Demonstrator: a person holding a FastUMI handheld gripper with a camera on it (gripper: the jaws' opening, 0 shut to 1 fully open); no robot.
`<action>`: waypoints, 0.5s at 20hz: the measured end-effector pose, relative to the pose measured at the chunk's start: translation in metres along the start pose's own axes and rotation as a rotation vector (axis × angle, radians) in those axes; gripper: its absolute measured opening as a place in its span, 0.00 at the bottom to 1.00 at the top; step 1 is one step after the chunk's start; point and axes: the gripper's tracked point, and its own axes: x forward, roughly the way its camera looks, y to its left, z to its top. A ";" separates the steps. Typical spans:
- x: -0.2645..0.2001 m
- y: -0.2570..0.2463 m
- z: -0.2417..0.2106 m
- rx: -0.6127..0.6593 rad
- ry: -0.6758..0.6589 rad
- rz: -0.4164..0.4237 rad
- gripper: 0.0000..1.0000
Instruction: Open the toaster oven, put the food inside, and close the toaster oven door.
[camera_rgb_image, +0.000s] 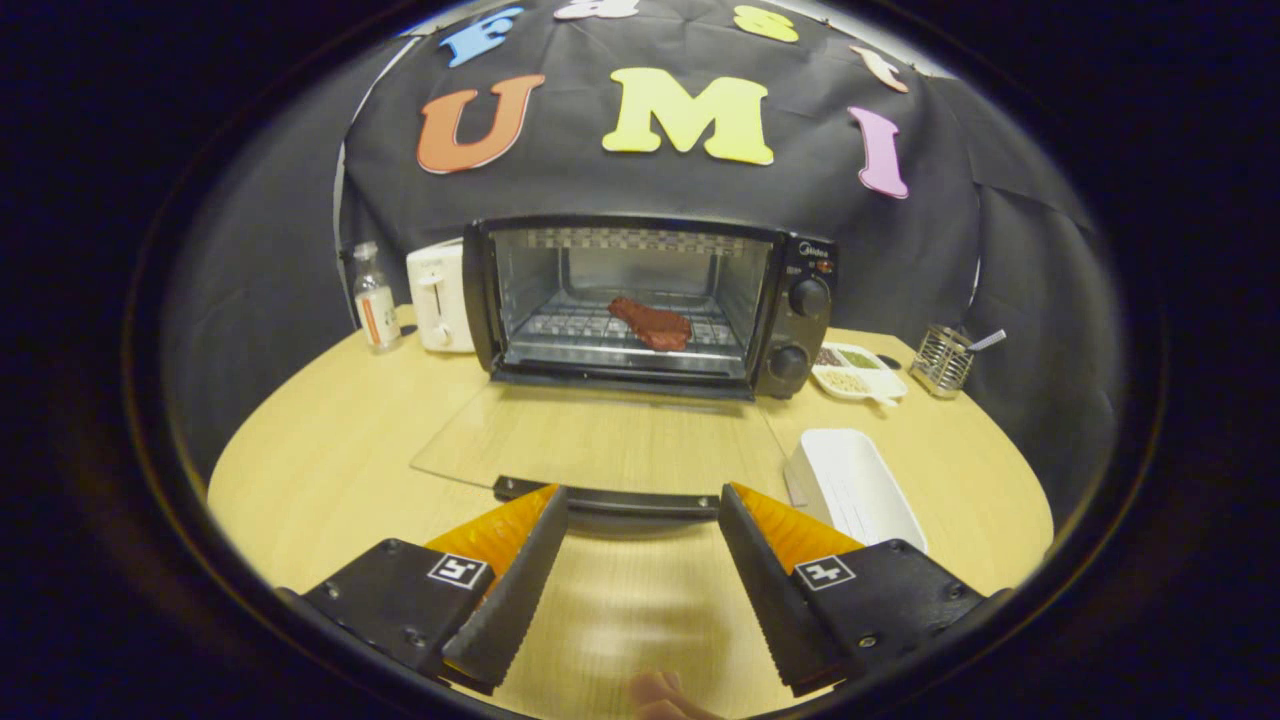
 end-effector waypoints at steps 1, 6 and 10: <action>0.001 0.000 -0.008 -0.001 0.020 -0.003 0.96; 0.006 0.008 -0.043 0.013 0.147 0.025 0.97; 0.017 0.011 -0.041 0.010 0.155 0.045 0.95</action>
